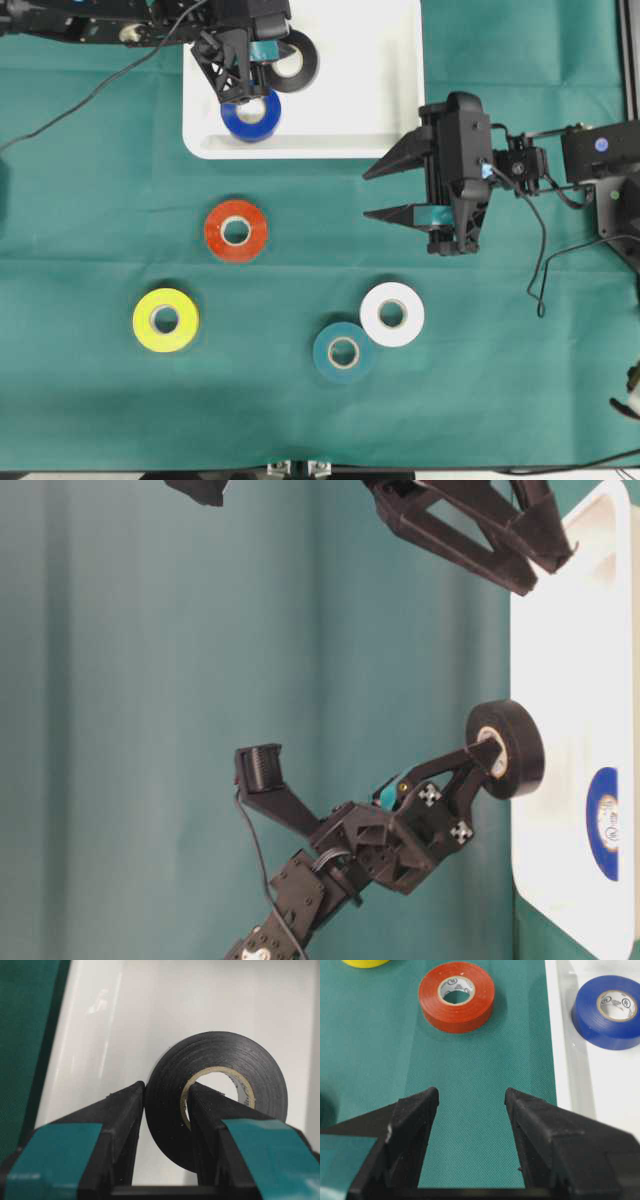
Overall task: Put the tape alternately from left to right into the white case.
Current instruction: 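Carry the black roll into the white tray and release it, then withdraw the left gripper and hover it over the red roll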
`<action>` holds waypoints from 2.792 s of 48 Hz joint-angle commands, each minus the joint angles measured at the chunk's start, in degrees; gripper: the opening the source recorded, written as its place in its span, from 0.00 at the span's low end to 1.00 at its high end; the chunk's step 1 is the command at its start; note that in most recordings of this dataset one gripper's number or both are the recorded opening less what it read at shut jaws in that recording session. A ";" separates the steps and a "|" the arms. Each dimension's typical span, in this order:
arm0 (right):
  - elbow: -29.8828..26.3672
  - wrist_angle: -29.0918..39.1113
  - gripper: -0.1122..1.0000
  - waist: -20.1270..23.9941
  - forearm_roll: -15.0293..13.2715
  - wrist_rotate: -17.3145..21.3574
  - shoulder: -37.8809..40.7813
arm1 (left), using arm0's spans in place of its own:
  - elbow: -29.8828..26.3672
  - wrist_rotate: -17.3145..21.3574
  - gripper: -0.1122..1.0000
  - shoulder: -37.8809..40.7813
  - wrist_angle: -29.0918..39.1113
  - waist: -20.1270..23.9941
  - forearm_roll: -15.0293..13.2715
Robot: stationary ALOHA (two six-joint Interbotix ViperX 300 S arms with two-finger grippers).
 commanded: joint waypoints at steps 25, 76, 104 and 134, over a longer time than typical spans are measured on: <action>-0.44 -0.44 0.70 0.18 0.00 0.00 -0.44 | -5.19 2.64 0.07 4.83 -0.79 3.43 0.00; -0.44 -0.26 0.70 0.18 0.00 0.00 -0.35 | -2.64 4.22 0.71 1.32 -0.53 2.46 0.00; -0.79 -0.53 0.70 0.18 0.00 0.00 -0.35 | 9.76 3.52 0.70 -11.16 -0.62 -8.00 -0.18; -0.62 -0.44 0.70 0.18 0.00 0.00 -0.35 | 15.91 -7.03 0.70 -16.08 -0.70 -19.42 -0.26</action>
